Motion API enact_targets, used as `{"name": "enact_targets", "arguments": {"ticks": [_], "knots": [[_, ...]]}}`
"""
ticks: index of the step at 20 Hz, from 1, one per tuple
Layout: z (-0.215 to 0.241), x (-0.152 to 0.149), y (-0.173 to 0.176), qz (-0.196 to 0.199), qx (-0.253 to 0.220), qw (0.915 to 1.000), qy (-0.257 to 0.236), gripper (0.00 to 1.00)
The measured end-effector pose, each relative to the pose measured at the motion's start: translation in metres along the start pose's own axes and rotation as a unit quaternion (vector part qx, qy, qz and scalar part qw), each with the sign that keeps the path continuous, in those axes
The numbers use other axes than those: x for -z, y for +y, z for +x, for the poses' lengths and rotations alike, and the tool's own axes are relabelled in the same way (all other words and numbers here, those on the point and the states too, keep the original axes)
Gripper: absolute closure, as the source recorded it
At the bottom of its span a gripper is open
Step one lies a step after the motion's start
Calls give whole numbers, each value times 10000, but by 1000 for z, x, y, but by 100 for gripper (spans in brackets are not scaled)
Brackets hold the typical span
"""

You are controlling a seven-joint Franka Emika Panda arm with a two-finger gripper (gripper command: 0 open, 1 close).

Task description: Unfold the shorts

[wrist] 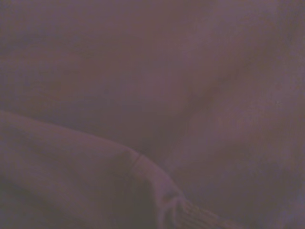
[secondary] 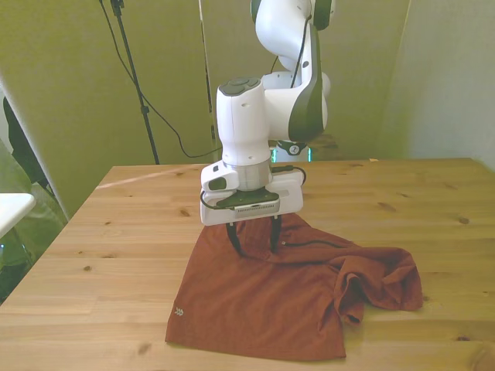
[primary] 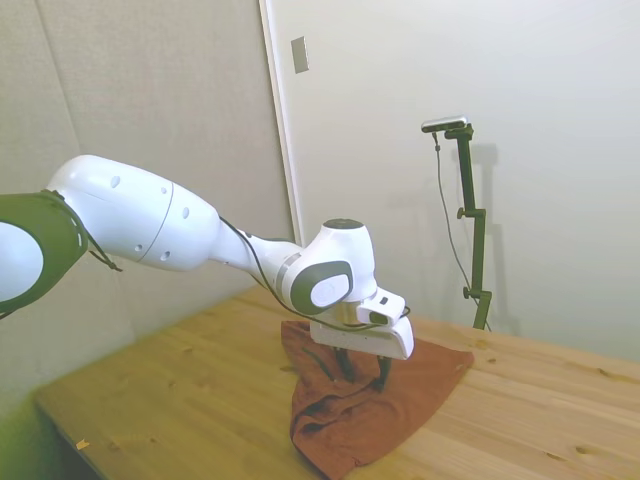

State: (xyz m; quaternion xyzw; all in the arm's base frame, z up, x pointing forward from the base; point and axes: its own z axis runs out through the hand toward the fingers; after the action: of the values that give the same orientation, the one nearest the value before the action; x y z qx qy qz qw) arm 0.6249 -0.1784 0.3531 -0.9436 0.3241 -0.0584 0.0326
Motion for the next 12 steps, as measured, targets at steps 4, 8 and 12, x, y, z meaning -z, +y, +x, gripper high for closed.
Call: {"name": "enact_targets", "arguments": {"ticks": [4, 8, 12], "knots": [[0, -1, 3, 9, 18, 10000, 48, 100], [-2, 0, 3, 12, 50, 10000, 39, 100], [-8, 6, 2, 10, 90, 9999, 47, 100]]}}
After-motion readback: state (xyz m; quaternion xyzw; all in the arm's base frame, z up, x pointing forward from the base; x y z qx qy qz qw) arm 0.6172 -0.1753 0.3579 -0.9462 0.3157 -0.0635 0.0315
